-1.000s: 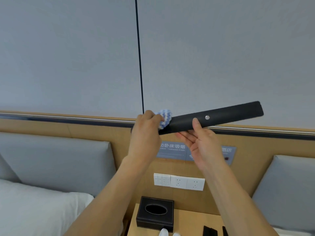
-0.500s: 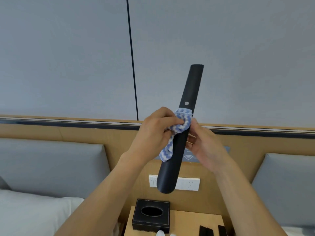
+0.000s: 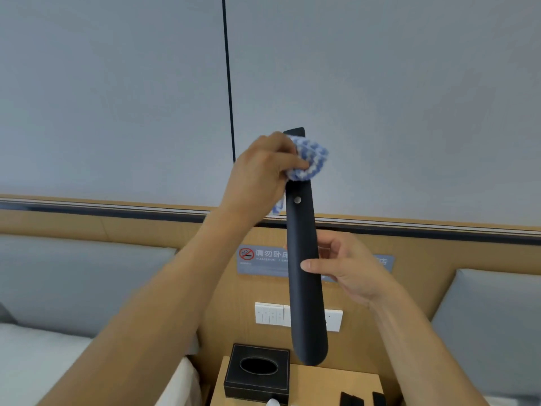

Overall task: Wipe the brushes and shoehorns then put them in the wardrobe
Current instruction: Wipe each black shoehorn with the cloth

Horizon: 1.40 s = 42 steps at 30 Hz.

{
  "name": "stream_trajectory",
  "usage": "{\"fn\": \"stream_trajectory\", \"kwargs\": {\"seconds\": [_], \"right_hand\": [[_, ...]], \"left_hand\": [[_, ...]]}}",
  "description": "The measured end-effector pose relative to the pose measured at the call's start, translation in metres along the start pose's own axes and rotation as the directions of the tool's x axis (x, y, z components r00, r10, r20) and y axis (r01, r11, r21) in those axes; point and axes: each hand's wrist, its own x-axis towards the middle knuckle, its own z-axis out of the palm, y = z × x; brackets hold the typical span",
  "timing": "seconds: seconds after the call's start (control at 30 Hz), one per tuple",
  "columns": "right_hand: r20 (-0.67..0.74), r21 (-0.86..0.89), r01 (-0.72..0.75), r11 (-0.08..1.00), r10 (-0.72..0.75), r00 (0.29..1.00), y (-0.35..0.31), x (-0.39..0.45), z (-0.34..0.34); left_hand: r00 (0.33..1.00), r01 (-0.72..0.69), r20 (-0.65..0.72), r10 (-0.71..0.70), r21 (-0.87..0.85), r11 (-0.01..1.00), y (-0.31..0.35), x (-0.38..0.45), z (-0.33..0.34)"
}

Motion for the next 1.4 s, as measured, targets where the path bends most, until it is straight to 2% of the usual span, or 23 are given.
{"fn": "stream_trajectory", "kwargs": {"seconds": [0.2, 0.37, 0.5, 0.6, 0.73, 0.87, 1.03, 1.17, 1.4], "right_hand": [[-0.020, -0.020, -0.032, 0.999, 0.032, 0.999, -0.007, 0.001, 0.002], [-0.037, 0.022, -0.006, 1.000, 0.007, 0.999, -0.010, 0.000, -0.008], [-0.044, 0.111, 0.015, 0.994, -0.010, 0.999, -0.004, 0.000, -0.019], [-0.090, 0.200, 0.026, 0.979, -0.008, 0.996, 0.003, -0.003, -0.028], [-0.122, 0.232, 0.015, 0.973, 0.014, 0.992, 0.013, -0.012, -0.038], [-0.157, 0.237, -0.039, 0.971, 0.078, 0.985, 0.025, -0.028, -0.043], [-0.159, 0.174, -0.195, 0.965, 0.223, 0.962, 0.055, -0.052, -0.038], [-0.101, 0.170, -0.291, 0.942, 0.310, 0.945, 0.087, -0.076, -0.039], [-0.167, 0.095, -0.455, 0.885, 0.465, 0.870, 0.140, -0.131, -0.041]], "left_hand": [[0.996, 0.016, -0.091, -0.011, 0.055, 0.998, -0.009, 0.042, -0.010], [0.991, -0.021, -0.130, 0.028, 0.054, 0.998, 0.001, 0.042, 0.005], [0.999, -0.046, -0.015, 0.046, 0.004, 0.999, 0.012, 0.020, 0.026], [0.992, -0.108, 0.061, 0.110, -0.035, 0.993, 0.023, -0.006, 0.041], [0.975, -0.158, 0.138, 0.172, -0.103, 0.982, 0.031, -0.034, 0.055], [0.937, -0.174, 0.279, 0.208, -0.143, 0.974, 0.030, -0.054, 0.065], [0.904, -0.111, 0.395, 0.163, -0.152, 0.982, 0.030, -0.081, 0.091], [0.867, -0.054, 0.484, 0.121, -0.150, 0.987, 0.032, -0.112, 0.119], [0.836, 0.084, 0.549, 0.007, -0.141, 0.986, 0.029, -0.160, 0.154]]}}
